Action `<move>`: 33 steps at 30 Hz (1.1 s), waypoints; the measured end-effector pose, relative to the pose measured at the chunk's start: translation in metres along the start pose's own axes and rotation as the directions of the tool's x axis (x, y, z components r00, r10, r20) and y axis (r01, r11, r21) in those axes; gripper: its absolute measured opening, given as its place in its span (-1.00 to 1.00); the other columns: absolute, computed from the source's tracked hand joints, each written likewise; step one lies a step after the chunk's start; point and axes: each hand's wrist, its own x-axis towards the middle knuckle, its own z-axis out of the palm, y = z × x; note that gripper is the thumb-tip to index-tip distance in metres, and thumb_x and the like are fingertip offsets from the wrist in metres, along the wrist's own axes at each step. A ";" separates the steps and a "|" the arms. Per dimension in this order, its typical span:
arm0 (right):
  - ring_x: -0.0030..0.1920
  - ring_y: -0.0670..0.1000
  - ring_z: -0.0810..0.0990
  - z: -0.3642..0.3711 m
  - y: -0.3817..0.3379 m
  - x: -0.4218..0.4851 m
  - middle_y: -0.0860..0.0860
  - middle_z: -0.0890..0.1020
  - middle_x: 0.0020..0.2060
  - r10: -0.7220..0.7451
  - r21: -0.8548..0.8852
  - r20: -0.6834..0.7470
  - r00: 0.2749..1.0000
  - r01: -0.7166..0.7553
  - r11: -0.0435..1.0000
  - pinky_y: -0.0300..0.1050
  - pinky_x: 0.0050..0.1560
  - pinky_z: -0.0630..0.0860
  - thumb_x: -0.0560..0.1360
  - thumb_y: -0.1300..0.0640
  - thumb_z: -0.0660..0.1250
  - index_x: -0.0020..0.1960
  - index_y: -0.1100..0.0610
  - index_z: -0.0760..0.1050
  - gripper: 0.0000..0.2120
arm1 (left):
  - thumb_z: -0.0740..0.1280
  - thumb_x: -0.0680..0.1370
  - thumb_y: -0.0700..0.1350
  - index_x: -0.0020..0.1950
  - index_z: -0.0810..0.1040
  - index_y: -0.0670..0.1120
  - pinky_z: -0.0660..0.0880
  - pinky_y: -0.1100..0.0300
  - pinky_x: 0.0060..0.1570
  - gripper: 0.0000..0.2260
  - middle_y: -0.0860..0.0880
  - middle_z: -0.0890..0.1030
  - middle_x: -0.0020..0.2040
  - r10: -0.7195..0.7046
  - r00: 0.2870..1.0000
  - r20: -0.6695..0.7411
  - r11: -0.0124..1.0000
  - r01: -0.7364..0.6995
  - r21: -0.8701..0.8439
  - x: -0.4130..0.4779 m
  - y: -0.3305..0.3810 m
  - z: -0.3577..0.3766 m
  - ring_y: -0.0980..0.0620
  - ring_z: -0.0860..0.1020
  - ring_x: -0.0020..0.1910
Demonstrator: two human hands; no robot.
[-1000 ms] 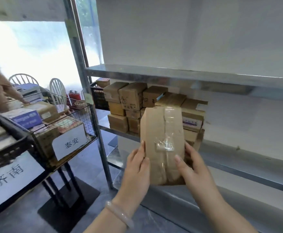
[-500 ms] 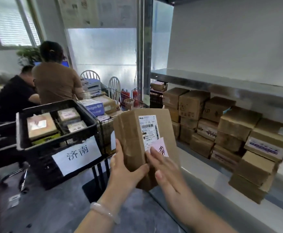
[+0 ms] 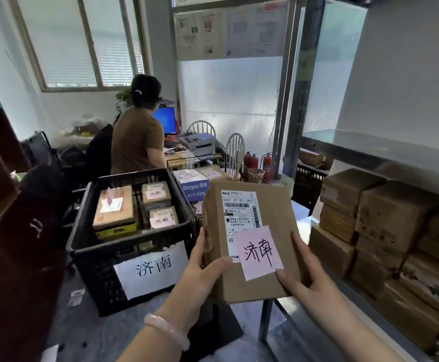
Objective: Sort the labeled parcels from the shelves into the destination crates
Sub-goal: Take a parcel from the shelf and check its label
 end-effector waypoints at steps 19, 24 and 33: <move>0.17 -0.20 0.50 0.137 -0.006 0.206 -0.25 0.40 0.32 -0.153 -0.041 0.293 0.944 0.172 0.984 -0.26 -0.01 0.56 0.47 -0.08 0.43 0.35 -0.55 0.18 -0.35 | 0.47 0.35 0.27 0.38 -0.08 0.57 0.44 0.23 0.15 -0.15 0.28 0.23 0.20 0.282 0.870 -0.404 0.886 -0.075 0.457 0.108 0.036 -0.123 0.27 0.36 0.15; 0.09 -0.49 0.38 0.206 -0.011 0.260 -0.36 0.31 0.23 -0.163 -0.094 0.366 0.916 0.210 0.973 -0.58 -0.10 0.38 0.38 -0.07 0.52 0.45 -0.40 0.14 -0.19 | 0.51 0.46 0.09 0.50 -0.06 0.48 0.34 0.08 0.38 -0.12 0.13 0.23 0.40 0.316 0.873 -0.373 0.856 -0.093 0.509 0.154 0.050 -0.195 0.12 0.35 0.32; 0.34 -0.06 0.37 0.347 -0.023 0.357 -0.09 0.33 0.39 -0.100 -0.218 0.393 0.914 0.199 0.956 -0.01 0.35 0.40 0.38 -0.10 0.51 0.52 -0.21 0.14 -0.17 | 0.52 0.45 0.04 0.52 -0.01 0.38 0.15 0.29 0.33 -0.14 0.03 0.15 0.43 0.275 0.869 -0.412 0.797 0.034 0.603 0.252 0.073 -0.330 0.05 0.24 0.42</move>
